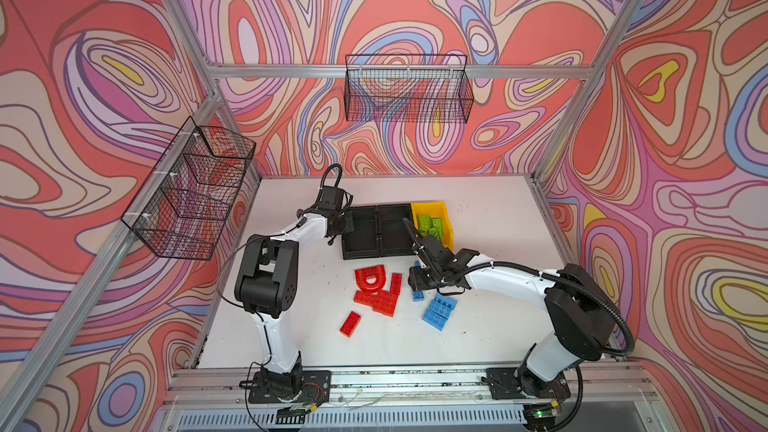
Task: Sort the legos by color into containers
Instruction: 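Close the right gripper on a blue brick and lift it, then carry the blue brick over the black bin and release it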
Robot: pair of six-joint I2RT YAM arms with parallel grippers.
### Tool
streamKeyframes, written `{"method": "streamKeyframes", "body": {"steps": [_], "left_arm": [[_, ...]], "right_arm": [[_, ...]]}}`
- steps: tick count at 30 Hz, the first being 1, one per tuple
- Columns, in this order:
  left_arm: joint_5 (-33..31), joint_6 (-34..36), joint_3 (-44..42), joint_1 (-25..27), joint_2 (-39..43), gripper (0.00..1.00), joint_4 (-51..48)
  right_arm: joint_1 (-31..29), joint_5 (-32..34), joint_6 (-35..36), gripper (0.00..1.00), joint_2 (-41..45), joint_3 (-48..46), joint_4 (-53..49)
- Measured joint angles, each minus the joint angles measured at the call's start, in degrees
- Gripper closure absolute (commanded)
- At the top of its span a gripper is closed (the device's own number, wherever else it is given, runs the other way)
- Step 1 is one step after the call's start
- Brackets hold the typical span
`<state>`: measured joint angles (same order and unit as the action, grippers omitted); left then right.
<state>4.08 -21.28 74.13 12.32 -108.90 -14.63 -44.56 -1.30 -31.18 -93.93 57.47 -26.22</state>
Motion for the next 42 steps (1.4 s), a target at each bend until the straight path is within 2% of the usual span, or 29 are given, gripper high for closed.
{"method": "streamKeyframes", "body": {"steps": [14, 17, 19, 21, 26, 30, 35, 42], "left_arm": [[0.2, 0.0, 0.0, 0.0, 0.0, 1.00, 0.0], [0.2, 0.0, 0.0, 0.0, 0.0, 1.00, 0.0], [0.2, 0.0, 0.0, 0.0, 0.0, 1.00, 0.0], [0.2, 0.0, 0.0, 0.0, 0.0, 1.00, 0.0], [0.2, 0.0, 0.0, 0.0, 0.0, 1.00, 0.0], [0.2, 0.0, 0.0, 0.0, 0.0, 1.00, 0.0], [0.4, 0.0, 0.0, 0.0, 0.0, 1.00, 0.0], [0.8, 0.0, -0.3, 0.0, 0.1, 1.00, 0.5]], "right_arm": [[-2.2, 4.1, 1.1, 0.44, -6.0, 2.7, -4.4], [-2.8, 4.2, 1.1, 0.51, -6.4, 2.7, -4.2], [-2.9, 4.2, 1.1, 0.62, -7.0, 2.7, -4.1], [-3.0, 4.3, 1.2, 0.68, -7.4, 2.8, -4.2], [-3.0, 4.7, 1.3, 0.70, -7.1, 4.9, -5.8], [-3.1, 6.1, 1.8, 0.70, -5.9, 9.0, -8.1], [-1.9, 8.2, 4.5, 0.70, -7.0, 19.8, -8.3], [5.5, 7.0, 6.6, 0.70, -16.5, 30.9, -1.7]]}}
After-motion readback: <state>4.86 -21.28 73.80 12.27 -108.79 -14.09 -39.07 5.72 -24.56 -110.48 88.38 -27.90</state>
